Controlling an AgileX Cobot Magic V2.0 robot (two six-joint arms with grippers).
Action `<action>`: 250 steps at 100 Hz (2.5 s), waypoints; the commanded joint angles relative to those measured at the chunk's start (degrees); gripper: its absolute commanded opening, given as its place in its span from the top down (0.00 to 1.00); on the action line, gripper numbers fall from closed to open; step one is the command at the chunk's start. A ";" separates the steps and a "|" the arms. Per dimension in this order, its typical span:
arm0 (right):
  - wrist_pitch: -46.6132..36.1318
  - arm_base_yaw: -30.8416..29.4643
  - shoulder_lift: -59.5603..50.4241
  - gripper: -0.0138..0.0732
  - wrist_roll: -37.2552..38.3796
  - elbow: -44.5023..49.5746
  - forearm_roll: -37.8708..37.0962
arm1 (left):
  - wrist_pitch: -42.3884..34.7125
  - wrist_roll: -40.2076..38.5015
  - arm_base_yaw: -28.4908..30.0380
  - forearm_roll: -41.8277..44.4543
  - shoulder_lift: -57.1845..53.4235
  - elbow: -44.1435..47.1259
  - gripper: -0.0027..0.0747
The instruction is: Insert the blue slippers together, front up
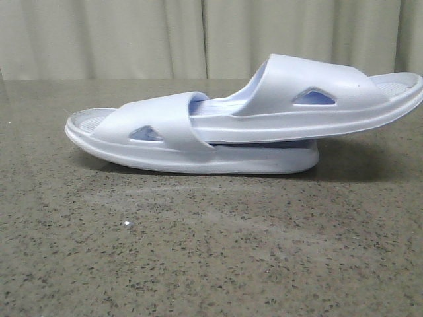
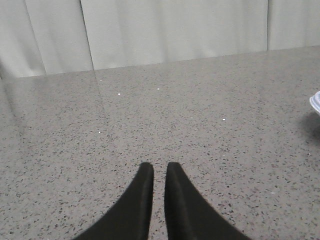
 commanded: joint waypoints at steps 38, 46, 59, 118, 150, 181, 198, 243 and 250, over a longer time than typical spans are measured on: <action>0.83 -0.09 0.47 0.96 -0.91 -1.49 -2.96 | -4.57 -0.66 0.10 -0.15 -1.64 0.49 0.94; 0.83 -0.09 0.47 0.96 -0.91 -1.49 -2.96 | -4.57 -0.66 0.10 -0.15 -1.64 0.49 0.94; 0.83 -0.09 0.47 0.96 -0.91 -1.49 -2.96 | -4.57 -0.66 0.10 -0.15 -1.64 0.49 0.94; 17.32 -1.64 8.06 0.96 36.33 1.55 -39.02 | -4.57 -0.66 0.10 -0.15 -1.64 0.49 0.94; 23.77 -13.45 7.33 0.96 56.71 1.55 -63.89 | -4.57 -0.66 0.10 -0.15 -1.64 0.49 0.94; 35.97 -28.70 -1.70 0.96 89.28 3.80 -93.47 | -4.57 -0.66 0.10 -0.15 -1.64 0.49 0.94; 41.82 -36.74 -8.96 0.96 100.49 7.05 -100.85 | -4.57 -0.66 0.10 -0.15 -1.64 0.49 0.94; 42.56 -45.98 -16.72 0.96 102.53 16.48 -100.85 | -4.57 -0.66 0.10 -0.15 -1.64 0.49 0.94; 41.97 -45.98 -16.72 0.96 102.53 17.32 -100.73 | -4.57 -0.66 0.10 -0.15 -1.64 0.49 0.94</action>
